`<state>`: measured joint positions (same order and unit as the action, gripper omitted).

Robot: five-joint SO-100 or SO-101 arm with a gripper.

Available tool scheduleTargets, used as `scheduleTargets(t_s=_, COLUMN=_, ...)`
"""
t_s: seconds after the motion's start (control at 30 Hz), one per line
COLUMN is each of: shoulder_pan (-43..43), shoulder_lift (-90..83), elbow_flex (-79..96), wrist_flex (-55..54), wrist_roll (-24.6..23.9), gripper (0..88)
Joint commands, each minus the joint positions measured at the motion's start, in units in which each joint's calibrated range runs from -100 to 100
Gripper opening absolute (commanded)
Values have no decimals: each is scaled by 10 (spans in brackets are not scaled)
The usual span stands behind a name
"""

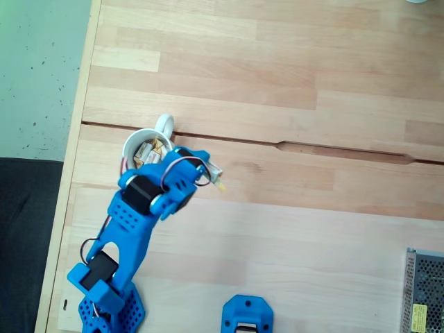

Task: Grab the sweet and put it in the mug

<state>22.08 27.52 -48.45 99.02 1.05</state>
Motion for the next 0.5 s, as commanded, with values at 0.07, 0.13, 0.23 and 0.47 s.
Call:
scheduleTargets(t_s=0.07, shoulder_pan=-47, shoulder_lift=-87, elbow_flex=59, wrist_flex=9, wrist_roll=-8, gripper=0)
scheduleTargets(t_s=0.13, shoulder_pan=-60, shoulder_lift=-110, elbow_flex=108, wrist_flex=9, wrist_roll=-9, gripper=0)
scheduleTargets(t_s=0.23, shoulder_pan=-78, shoulder_lift=-149, elbow_flex=187, wrist_flex=8, wrist_roll=-9, gripper=0)
scheduleTargets(t_s=0.47, shoulder_pan=-117, shoulder_lift=-199, elbow_flex=274, wrist_flex=7, wrist_roll=-9, gripper=0)
